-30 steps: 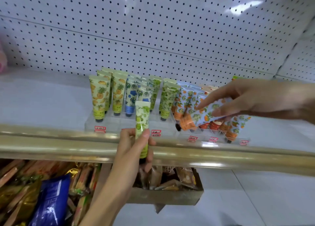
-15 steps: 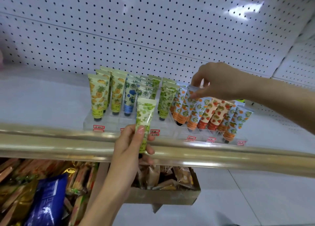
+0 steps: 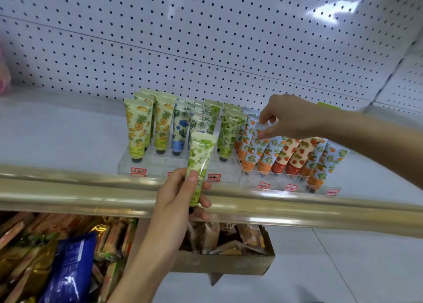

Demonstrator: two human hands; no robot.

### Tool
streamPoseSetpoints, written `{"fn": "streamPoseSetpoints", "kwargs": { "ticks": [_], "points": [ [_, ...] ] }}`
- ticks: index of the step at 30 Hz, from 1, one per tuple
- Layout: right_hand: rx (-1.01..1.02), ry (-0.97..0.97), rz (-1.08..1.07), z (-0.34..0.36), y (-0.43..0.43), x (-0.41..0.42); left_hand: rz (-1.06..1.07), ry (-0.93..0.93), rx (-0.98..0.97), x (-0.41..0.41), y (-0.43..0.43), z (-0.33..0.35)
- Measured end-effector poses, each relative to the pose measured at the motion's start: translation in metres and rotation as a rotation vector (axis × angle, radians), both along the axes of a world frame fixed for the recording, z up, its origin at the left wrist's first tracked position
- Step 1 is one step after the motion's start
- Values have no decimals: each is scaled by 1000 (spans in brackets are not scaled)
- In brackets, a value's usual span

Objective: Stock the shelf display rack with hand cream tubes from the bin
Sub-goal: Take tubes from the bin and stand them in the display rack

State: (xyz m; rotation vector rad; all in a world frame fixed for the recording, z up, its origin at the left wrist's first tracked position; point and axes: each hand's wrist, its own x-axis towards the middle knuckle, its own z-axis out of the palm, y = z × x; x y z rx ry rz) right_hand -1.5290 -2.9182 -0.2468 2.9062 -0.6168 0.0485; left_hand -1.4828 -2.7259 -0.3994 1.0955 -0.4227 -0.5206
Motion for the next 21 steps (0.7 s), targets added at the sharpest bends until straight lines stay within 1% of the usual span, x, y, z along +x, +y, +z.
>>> {"fn": "streamPoseSetpoints", "kwargs": {
  "ticks": [7, 13, 17, 21],
  "points": [
    [5, 6, -4, 0, -2, 2, 6, 1, -6, 0, -2, 1],
    [76, -27, 24, 7, -3, -5, -22, -9, -19, -1, -4, 0],
    [83, -114, 114, 20, 3, -13, -28, -46, -17, -4, -6, 1],
    [224, -99, 263, 18, 29, -19, 1, -149, 21, -7, -8, 1]
  ]
}}
